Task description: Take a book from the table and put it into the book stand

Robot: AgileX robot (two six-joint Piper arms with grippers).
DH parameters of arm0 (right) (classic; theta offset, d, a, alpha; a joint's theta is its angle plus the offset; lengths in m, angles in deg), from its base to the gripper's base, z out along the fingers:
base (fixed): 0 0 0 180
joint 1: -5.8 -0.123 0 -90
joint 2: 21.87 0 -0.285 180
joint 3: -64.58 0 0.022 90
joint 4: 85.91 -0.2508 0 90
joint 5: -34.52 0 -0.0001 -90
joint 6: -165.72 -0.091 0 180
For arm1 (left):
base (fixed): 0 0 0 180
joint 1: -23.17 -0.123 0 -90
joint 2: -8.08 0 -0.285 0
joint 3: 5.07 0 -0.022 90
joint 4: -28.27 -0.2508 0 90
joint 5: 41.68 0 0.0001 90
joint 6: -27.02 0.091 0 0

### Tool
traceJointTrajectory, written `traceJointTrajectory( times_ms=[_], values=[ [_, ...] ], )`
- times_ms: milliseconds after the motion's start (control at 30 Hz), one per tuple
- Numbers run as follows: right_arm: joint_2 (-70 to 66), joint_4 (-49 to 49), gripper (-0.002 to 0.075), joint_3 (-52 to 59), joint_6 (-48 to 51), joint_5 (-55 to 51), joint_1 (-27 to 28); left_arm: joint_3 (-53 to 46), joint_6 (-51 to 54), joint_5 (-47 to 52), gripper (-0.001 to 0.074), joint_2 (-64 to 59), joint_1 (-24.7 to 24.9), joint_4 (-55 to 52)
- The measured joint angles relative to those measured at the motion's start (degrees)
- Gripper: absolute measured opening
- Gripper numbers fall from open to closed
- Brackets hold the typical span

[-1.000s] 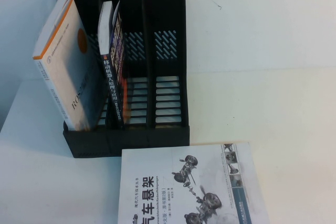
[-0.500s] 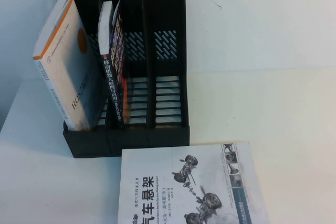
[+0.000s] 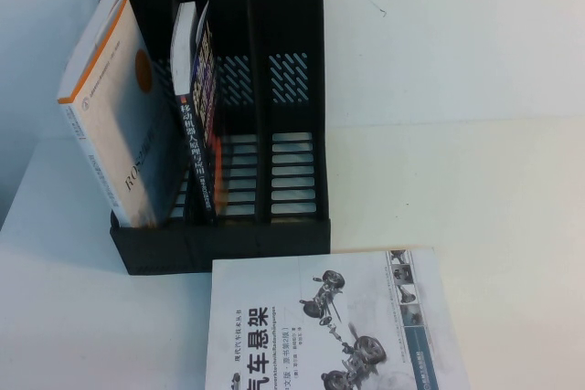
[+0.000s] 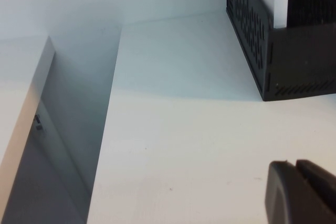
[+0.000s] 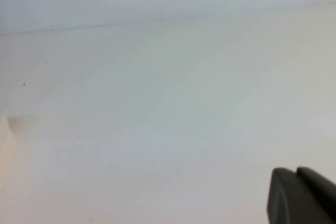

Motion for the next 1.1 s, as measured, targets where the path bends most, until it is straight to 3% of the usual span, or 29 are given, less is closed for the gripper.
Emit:
traceJointTrajectory(
  times_ms=[1100],
  values=[
    [0.7, 0.0, 0.0, -0.1, 0.7, -0.4, -1.9, 0.0, 0.0, 0.0, -0.0003, 0.0, 0.0, 0.0]
  ],
)
